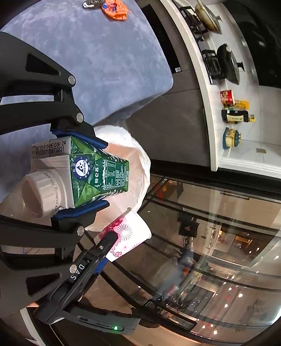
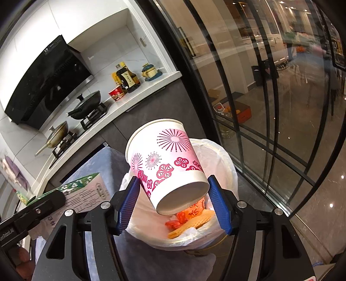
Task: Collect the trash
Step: 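Carry paper cup and juice carton over the bin and open both tools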
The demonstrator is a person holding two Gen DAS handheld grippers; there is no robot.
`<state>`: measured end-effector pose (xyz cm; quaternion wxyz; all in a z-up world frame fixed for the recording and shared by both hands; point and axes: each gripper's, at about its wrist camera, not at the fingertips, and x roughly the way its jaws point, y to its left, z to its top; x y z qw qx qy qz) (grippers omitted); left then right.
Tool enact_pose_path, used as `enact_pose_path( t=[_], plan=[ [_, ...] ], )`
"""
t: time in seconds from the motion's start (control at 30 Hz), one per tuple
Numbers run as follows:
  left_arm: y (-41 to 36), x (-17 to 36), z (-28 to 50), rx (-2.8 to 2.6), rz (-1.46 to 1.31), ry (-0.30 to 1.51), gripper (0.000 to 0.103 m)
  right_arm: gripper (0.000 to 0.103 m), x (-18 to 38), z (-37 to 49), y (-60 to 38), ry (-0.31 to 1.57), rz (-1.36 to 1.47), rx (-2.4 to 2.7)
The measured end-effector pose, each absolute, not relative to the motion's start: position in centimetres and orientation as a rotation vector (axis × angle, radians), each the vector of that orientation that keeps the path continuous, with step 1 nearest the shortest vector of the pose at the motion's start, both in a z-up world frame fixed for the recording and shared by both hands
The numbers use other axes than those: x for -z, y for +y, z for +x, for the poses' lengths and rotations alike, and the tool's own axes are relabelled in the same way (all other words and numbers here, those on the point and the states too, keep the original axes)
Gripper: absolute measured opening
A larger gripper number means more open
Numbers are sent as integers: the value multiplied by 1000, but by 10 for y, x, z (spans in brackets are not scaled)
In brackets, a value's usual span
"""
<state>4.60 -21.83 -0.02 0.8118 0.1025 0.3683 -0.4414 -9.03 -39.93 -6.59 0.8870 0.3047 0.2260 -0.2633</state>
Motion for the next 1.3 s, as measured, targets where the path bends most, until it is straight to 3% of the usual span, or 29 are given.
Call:
enact_pose_path(
  t=[1.3],
  plan=[
    [-260, 24, 69, 895, 254, 833, 48, 62, 83, -63, -420, 509, 671, 554]
  ],
)
